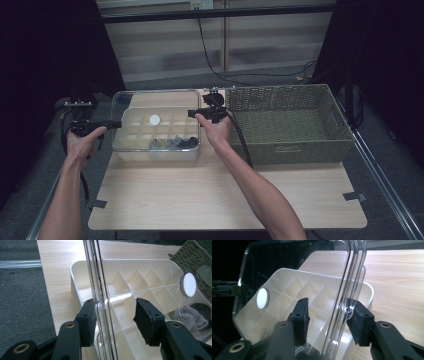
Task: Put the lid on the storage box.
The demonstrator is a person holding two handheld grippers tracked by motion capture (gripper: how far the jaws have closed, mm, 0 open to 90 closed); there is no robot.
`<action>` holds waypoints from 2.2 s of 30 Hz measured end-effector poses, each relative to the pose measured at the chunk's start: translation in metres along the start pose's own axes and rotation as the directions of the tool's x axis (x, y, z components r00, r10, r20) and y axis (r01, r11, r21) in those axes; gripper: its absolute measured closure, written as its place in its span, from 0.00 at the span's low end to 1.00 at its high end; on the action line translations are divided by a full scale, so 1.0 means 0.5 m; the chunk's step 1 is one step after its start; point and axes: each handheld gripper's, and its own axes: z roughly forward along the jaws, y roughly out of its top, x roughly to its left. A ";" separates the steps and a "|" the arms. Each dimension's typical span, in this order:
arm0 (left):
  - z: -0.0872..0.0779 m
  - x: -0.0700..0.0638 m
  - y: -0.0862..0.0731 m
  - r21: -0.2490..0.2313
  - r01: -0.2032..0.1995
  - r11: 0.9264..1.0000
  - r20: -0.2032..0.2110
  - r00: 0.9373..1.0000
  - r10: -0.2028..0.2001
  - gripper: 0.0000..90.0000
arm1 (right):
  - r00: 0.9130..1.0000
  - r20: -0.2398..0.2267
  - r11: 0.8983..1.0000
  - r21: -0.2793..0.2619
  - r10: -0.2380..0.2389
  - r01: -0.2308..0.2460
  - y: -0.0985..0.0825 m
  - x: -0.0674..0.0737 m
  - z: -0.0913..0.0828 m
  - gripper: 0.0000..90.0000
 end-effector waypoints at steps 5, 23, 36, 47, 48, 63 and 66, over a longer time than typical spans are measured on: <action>0.006 0.004 -0.001 0.005 0.007 1.000 0.006 1.000 -0.007 0.56 | 1.000 0.023 1.000 -0.013 0.004 -0.004 -0.003 0.004 0.005 0.57; 0.031 0.018 -0.004 0.041 0.023 0.999 0.010 1.000 -0.024 0.53 | 0.996 0.072 0.999 -0.001 0.047 -0.047 -0.016 -0.009 0.039 0.51; 0.049 0.033 -0.015 0.069 0.043 0.997 0.009 0.999 -0.044 0.51 | 0.991 0.116 0.997 0.028 0.068 -0.071 -0.029 -0.021 0.064 0.48; 0.063 0.033 -0.021 0.094 0.059 0.994 0.008 0.998 -0.060 0.44 | 0.988 0.147 0.997 0.043 0.055 -0.062 -0.038 -0.026 0.073 0.48; 0.062 0.034 -0.021 0.094 0.057 0.994 0.011 0.998 -0.058 0.44 | 0.987 0.150 0.997 0.042 0.052 -0.059 -0.038 -0.026 0.073 0.48; 0.064 0.029 -0.025 0.084 0.046 0.995 -0.002 0.999 -0.046 0.39 | 0.985 0.152 0.996 0.039 0.076 -0.083 -0.043 -0.029 0.074 0.48; 0.061 0.027 -0.026 0.089 0.036 0.995 -0.011 0.999 -0.035 0.36 | 0.983 0.184 0.999 0.039 0.025 -0.033 -0.043 -0.019 0.070 0.48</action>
